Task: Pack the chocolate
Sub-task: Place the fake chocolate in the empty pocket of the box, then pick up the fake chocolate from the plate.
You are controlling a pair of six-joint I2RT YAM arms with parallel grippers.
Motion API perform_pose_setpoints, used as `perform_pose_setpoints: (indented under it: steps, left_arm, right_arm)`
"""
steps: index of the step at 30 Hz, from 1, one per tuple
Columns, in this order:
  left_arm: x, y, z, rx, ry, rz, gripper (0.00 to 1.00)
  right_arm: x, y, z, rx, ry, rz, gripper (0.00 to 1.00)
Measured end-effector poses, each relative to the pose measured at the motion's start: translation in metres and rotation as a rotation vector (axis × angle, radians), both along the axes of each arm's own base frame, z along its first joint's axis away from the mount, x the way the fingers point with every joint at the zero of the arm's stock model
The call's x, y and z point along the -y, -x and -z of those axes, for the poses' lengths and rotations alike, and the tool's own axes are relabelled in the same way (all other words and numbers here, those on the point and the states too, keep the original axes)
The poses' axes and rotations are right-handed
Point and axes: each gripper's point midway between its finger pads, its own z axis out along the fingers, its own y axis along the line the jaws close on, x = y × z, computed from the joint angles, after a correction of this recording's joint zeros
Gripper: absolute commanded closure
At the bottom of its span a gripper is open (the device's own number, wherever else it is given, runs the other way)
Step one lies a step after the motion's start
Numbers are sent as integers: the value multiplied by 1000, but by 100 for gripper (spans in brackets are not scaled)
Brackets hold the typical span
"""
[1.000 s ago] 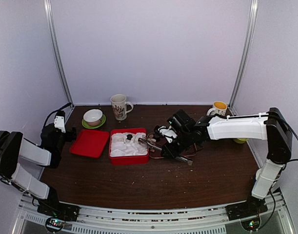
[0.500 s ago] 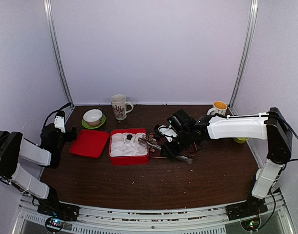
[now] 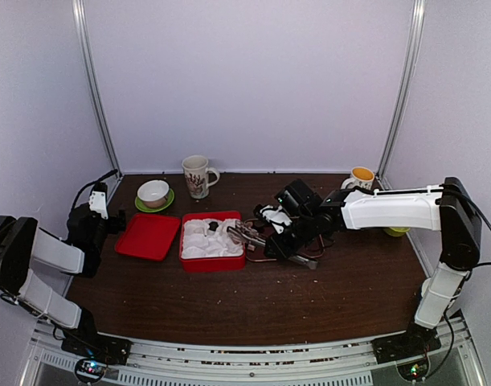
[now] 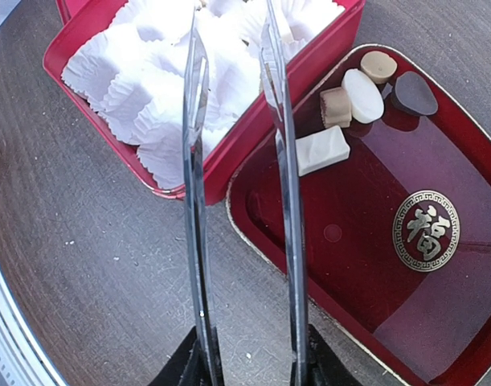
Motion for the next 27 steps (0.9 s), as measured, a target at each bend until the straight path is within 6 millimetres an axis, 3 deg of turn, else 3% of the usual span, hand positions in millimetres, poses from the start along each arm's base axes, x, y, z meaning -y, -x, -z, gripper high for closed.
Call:
perform_pose_setpoints:
  steps: [7, 13, 20, 27]
  left_arm:
    - [0, 0, 0, 0, 0, 0, 2]
    - [0, 0, 0, 0, 0, 0, 2]
    - [0, 0, 0, 0, 0, 0, 2]
    - [0, 0, 0, 0, 0, 0, 2]
  right_arm:
    - [0, -4, -2, 19, -3, 12, 64]
    - [7, -7, -20, 81, -29, 40, 66]
    - [34, -9, -45, 186, -78, 131, 66]
    - [62, -16, -47, 213, -74, 219, 66]
